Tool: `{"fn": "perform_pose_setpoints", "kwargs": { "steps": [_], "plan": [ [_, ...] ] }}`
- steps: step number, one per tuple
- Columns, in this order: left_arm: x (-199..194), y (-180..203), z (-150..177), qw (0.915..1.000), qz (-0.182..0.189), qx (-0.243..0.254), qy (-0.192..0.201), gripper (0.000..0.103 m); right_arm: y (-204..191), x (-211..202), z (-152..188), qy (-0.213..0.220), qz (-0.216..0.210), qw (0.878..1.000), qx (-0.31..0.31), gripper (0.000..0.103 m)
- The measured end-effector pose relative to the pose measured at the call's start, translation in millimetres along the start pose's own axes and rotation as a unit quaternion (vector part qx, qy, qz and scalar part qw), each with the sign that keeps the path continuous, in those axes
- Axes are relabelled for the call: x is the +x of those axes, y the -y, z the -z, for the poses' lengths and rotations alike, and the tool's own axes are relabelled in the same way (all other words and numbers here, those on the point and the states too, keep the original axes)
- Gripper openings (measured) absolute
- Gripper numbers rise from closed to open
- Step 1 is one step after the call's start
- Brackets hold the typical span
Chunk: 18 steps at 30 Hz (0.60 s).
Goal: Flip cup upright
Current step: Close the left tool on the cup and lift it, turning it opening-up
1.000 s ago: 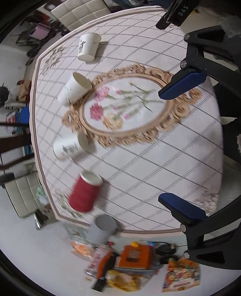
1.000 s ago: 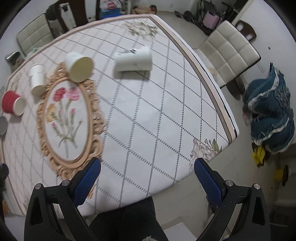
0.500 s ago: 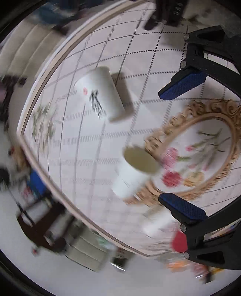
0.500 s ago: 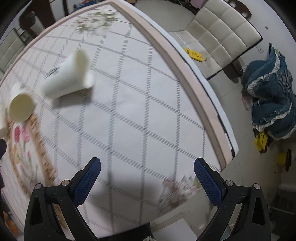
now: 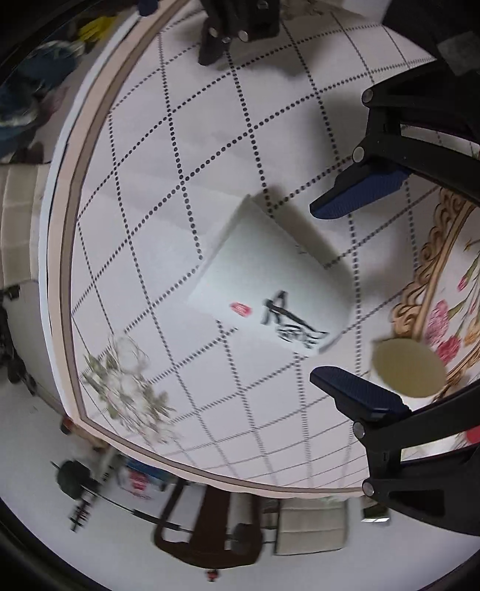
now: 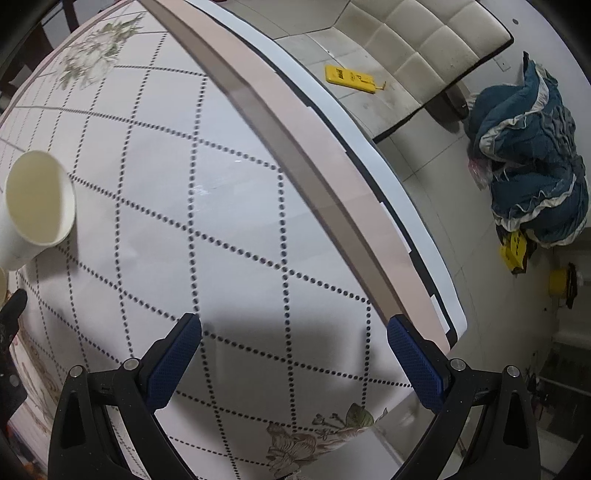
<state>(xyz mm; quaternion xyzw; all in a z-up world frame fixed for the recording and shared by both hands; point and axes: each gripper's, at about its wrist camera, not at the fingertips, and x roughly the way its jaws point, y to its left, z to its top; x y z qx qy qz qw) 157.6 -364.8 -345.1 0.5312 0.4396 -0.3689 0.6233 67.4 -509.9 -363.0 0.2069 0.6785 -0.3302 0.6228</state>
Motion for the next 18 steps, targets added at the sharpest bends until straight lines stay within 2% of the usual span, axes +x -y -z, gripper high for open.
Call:
{"fn": "perform_pose_setpoints", "kwargs": {
  "steps": [6, 7, 9, 10, 18],
  "plan": [
    [15, 11, -12, 0.9993, -0.01, 0.037, -0.005, 0.08, 13, 7, -6, -0.003, 0.005, 1.0, 0.005, 0.102],
    [17, 12, -14, 0.9991, -0.013, 0.041, -0.004, 0.077, 15, 8, -6, -0.003, 0.005, 1.0, 0.006, 0.102],
    [21, 14, -17, 0.9988, -0.011, 0.047, -0.005, 0.06, 17, 9, -5, -0.004, 0.005, 1.0, 0.008, 0.102],
    [23, 15, -17, 0.9989, -0.011, 0.046, -0.007, 0.057, 17, 9, -5, -0.005, 0.006, 1.0, 0.008, 0.102],
    [16, 16, -14, 0.9997, -0.017, 0.016, 0.004, 0.056, 28, 11, -1, -0.004, 0.008, 1.0, 0.007, 0.102]
  ]
}}
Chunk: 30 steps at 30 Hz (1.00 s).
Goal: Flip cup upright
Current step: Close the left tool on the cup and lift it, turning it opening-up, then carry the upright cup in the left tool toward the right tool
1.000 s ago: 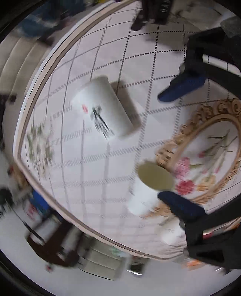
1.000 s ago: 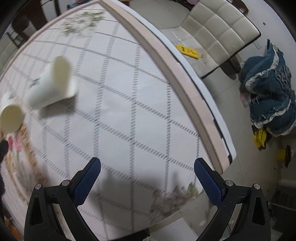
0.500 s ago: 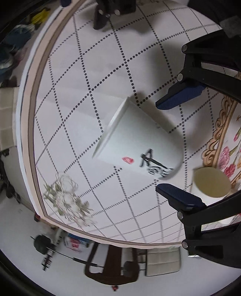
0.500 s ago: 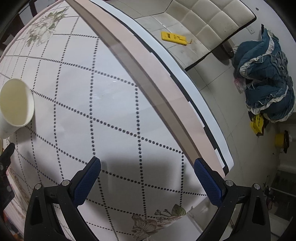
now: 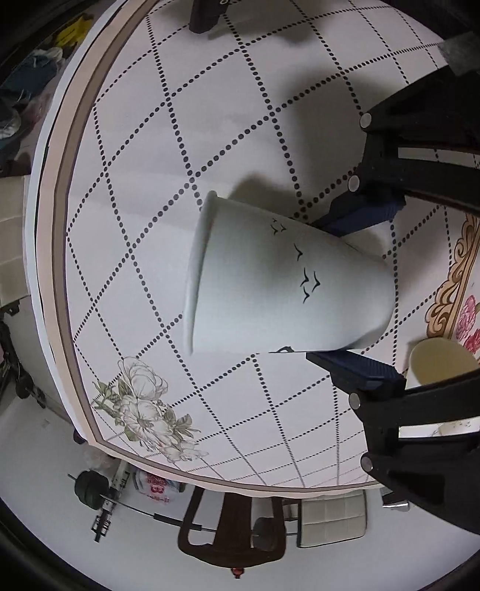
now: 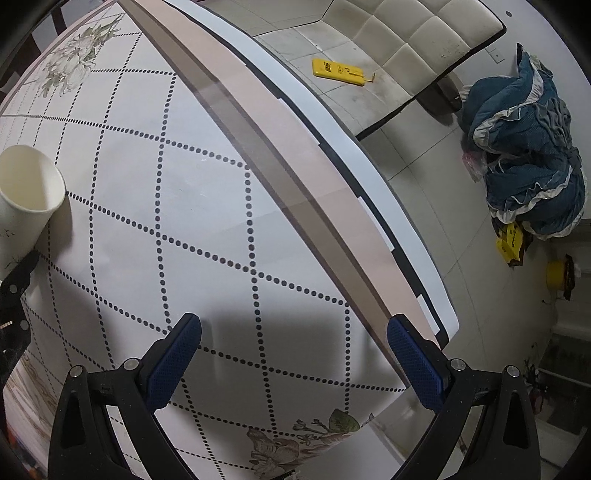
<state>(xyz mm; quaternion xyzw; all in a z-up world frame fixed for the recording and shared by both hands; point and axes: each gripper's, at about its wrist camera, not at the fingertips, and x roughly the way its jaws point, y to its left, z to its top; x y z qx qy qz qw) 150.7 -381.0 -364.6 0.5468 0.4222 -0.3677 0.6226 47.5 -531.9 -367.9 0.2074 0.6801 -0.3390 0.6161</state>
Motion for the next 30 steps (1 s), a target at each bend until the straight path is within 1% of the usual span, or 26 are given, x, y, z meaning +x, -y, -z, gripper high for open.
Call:
{"fn": "perform_pose_setpoints", "kwargs": {
  "steps": [6, 10, 13, 15, 17, 19, 21, 22, 24, 26, 27, 29, 30],
  "plan": [
    [-14, -2, 7, 0.9993, 0.005, -0.038, 0.004, 0.056, 1, -5, 3, 0.005, -0.003, 1.0, -0.006, 0.102],
    [-29, -8, 18, 0.9964, 0.013, -0.084, 0.007, 0.056, -2, -12, 5, 0.015, -0.007, 1.0, -0.016, 0.102],
    [-42, -15, 34, 0.9911, 0.024, -0.131, 0.006, 0.056, -7, -21, 8, 0.022, -0.008, 0.999, -0.025, 0.102],
    [-52, -20, 48, 0.9862, 0.03, -0.163, 0.006, 0.056, -13, -28, 11, 0.028, -0.01, 0.999, -0.033, 0.102],
    [-61, -26, 65, 0.9796, 0.032, -0.198, 0.004, 0.056, -22, -37, 15, 0.036, -0.01, 0.998, -0.047, 0.102],
    [-70, -32, 86, 0.9707, 0.038, -0.237, -0.001, 0.056, -32, -45, 20, 0.043, -0.009, 0.997, -0.061, 0.102],
    [-77, -37, 111, 0.9591, 0.046, -0.279, -0.01, 0.056, -45, -55, 30, 0.052, -0.01, 0.996, -0.075, 0.102],
    [-80, -40, 127, 0.9509, 0.053, -0.305, -0.018, 0.056, -51, -59, 34, 0.056, -0.011, 0.995, -0.081, 0.102],
    [-83, -44, 153, 0.9372, 0.059, -0.343, -0.03, 0.056, -67, -70, 47, 0.064, -0.013, 0.994, -0.092, 0.102],
    [-85, -47, 186, 0.9196, 0.061, -0.386, -0.041, 0.056, -84, -80, 58, 0.069, -0.019, 0.992, -0.104, 0.102],
    [-85, -47, 199, 0.9121, 0.062, -0.403, -0.046, 0.056, -94, -84, 65, 0.073, -0.02, 0.991, -0.114, 0.102],
    [-81, -48, 232, 0.89, 0.069, -0.447, -0.061, 0.056, -118, -92, 81, 0.079, -0.021, 0.987, -0.14, 0.102],
    [-79, -46, 243, 0.8802, 0.071, -0.464, -0.068, 0.056, -128, -94, 88, 0.081, -0.023, 0.985, -0.151, 0.102]
  ]
}}
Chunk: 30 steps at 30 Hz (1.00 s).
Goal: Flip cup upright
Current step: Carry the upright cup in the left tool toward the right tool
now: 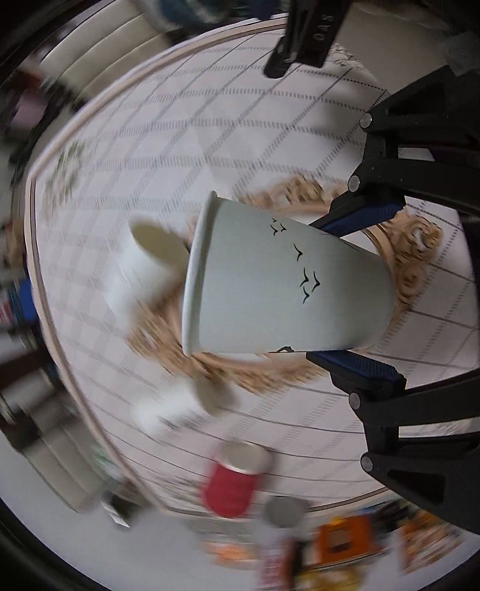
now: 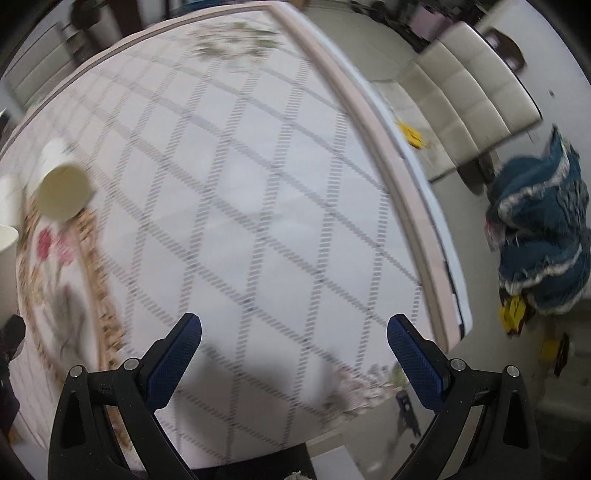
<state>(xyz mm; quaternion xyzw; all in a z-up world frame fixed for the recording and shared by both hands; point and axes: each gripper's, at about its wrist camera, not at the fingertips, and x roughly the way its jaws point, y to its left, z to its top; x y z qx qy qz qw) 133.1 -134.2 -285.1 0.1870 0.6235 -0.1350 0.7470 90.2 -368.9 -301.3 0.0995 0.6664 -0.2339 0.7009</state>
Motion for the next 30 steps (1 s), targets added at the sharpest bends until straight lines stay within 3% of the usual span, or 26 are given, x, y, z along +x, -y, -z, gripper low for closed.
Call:
{"fn": "perform_pose_setpoints", "kwargs": {
  "steps": [3, 6, 10, 16, 21, 22, 26, 30],
  "plan": [
    [16, -36, 25, 0.9962, 0.019, -0.079, -0.03, 0.056, -35, -5, 11, 0.002, -0.004, 0.999, -0.031, 0.102],
    [38, -61, 49, 0.9854, 0.045, -0.151, -0.063, 0.056, -64, -4, 19, 0.003, -0.003, 0.998, -0.056, 0.102],
    [70, -78, 69, 0.9724, 0.064, -0.205, -0.091, 0.056, -92, 3, 29, -0.002, 0.002, 0.997, -0.073, 0.102],
    [95, -76, 77, 0.9704, 0.067, -0.208, -0.102, 0.057, -116, 6, 42, 0.002, 0.019, 0.995, -0.093, 0.102],
    [99, -76, 79, 0.9712, 0.073, -0.205, -0.098, 0.057, -112, 3, 43, 0.0, 0.023, 0.995, -0.092, 0.102],
    [100, -77, 79, 0.9712, 0.075, -0.204, -0.097, 0.06, -112, 3, 44, -0.001, 0.024, 0.996, -0.092, 0.102],
    [97, -70, 60, 0.9735, 0.068, -0.198, -0.093, 0.097, -103, 2, 40, 0.001, 0.024, 0.996, -0.087, 0.102],
    [94, -70, 47, 0.9749, 0.059, -0.194, -0.093, 0.098, -98, 2, 34, 0.002, 0.025, 0.996, -0.083, 0.102]
  ]
}}
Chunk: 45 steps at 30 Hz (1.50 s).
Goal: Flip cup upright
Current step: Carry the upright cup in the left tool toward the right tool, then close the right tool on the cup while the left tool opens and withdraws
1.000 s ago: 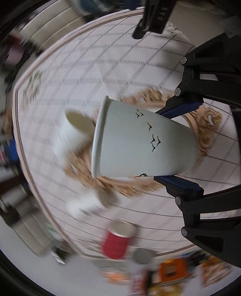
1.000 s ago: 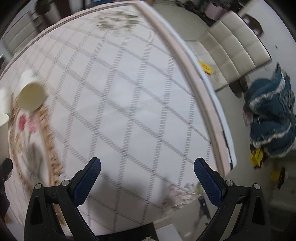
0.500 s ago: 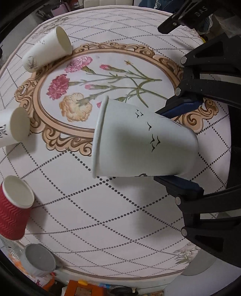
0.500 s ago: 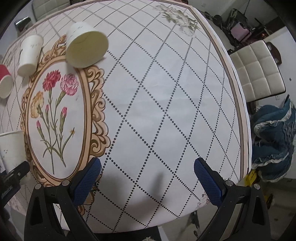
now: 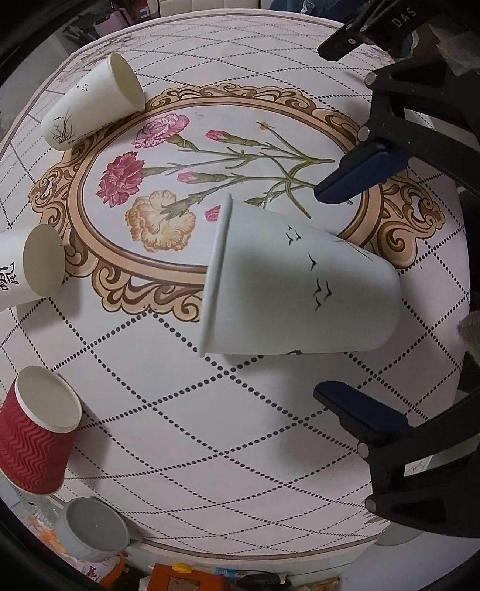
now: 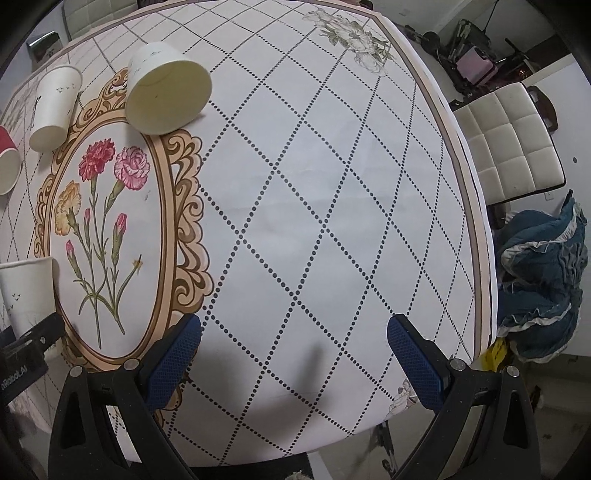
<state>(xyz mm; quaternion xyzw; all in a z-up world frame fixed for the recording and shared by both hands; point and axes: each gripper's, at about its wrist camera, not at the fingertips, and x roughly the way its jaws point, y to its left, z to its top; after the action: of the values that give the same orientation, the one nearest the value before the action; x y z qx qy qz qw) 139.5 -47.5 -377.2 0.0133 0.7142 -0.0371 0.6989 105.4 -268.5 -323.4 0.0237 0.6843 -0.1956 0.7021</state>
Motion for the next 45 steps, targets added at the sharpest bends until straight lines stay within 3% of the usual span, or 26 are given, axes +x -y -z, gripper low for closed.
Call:
{"fn": "perform_pose_setpoints", "kwargs": {
  "steps": [10, 16, 21, 25, 29, 33, 45],
  "plan": [
    [-14, 1, -12, 0.9998, -0.013, -0.001, 0.016, 0.098, 4, 1, -5, -0.004, 0.001, 1.0, 0.003, 0.102],
    [-50, -7, -16, 0.9987, -0.022, -0.009, 0.045, 0.098, 3, -1, -8, -0.001, -0.001, 1.0, 0.005, 0.102],
    [-94, -40, -8, 0.994, -0.055, -0.019, 0.093, 0.098, -3, -7, -6, 0.005, -0.007, 1.0, 0.009, 0.102],
    [-100, -77, 15, 0.9898, -0.088, -0.025, 0.109, 0.098, -14, -13, -4, 0.006, -0.024, 1.0, 0.008, 0.102],
    [-91, -110, 44, 0.9876, -0.106, -0.049, 0.105, 0.098, -38, -23, -1, 0.01, -0.047, 0.999, -0.006, 0.102],
    [-79, -140, 52, 0.9869, -0.109, -0.076, 0.092, 0.098, -72, -38, 2, 0.016, -0.07, 0.997, -0.03, 0.102],
    [-49, -184, 54, 0.9867, -0.117, -0.089, 0.069, 0.098, -184, -64, 12, 0.008, -0.129, 0.987, -0.097, 0.098]
  ]
}}
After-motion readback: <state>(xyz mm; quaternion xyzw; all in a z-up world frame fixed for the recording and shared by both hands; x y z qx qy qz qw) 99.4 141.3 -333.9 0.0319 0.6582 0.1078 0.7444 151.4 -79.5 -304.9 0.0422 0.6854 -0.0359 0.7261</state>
